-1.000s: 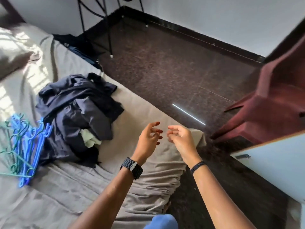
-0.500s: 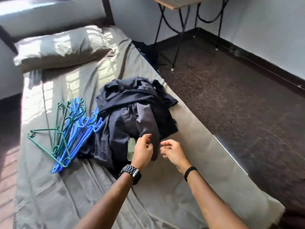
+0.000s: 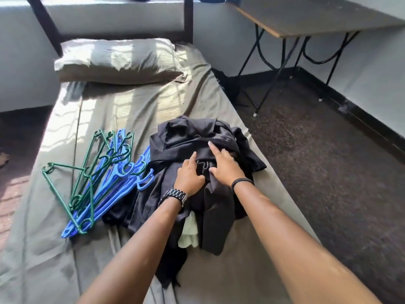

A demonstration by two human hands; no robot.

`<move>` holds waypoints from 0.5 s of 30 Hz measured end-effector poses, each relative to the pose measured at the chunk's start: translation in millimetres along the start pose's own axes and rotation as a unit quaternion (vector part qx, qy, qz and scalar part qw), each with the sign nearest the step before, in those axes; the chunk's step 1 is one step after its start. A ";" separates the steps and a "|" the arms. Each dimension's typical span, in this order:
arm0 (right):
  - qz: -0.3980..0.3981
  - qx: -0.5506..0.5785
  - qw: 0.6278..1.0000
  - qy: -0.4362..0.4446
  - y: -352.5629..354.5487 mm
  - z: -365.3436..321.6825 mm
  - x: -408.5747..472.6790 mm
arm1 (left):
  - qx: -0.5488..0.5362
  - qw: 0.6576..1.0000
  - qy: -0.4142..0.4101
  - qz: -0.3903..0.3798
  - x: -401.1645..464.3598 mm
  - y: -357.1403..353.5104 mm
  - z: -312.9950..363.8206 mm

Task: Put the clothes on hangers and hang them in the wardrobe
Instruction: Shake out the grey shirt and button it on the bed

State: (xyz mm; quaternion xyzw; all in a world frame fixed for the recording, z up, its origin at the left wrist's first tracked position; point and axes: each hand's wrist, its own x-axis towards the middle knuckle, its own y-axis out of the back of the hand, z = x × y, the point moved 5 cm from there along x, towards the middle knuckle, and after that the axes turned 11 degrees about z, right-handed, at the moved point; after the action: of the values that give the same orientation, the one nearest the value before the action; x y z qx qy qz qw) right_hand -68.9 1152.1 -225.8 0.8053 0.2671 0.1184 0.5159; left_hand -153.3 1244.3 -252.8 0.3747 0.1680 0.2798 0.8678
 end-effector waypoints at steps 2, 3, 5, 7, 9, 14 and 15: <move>0.018 -0.054 0.998 0.000 -6.3 3.8 4.1 | -0.002 1.000 0.003 -0.014 2.9 -1.5 -4.9; 0.041 -0.078 0.996 0.007 -5.3 3.9 2.6 | -0.015 1.000 0.003 -0.010 2.0 -1.0 -6.8; 0.076 -0.076 0.994 0.017 0.8 6.6 -5.1 | -0.057 0.998 0.004 0.022 -4.6 2.7 -9.5; 0.084 -0.010 0.996 0.007 11.8 12.6 -20.2 | -0.078 0.993 0.002 0.084 -16.4 10.0 -11.2; 0.060 0.028 0.998 0.014 20.6 24.1 -40.1 | -0.079 0.986 0.015 0.146 -28.6 17.0 -12.8; -0.160 0.187 0.969 -0.008 30.5 42.6 -115.1 | -0.112 0.971 0.126 0.168 -58.2 20.9 -6.7; -0.206 0.212 0.955 -0.017 31.8 45.2 -127.8 | -0.112 0.968 0.138 0.176 -68.8 19.1 -4.8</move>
State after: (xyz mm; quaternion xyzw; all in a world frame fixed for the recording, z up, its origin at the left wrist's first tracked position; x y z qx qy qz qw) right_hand -144.1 1036.5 -206.3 0.8256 0.4374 -0.0637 0.3507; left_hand -216.8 1215.7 -236.1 0.2566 0.1847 0.4939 0.8100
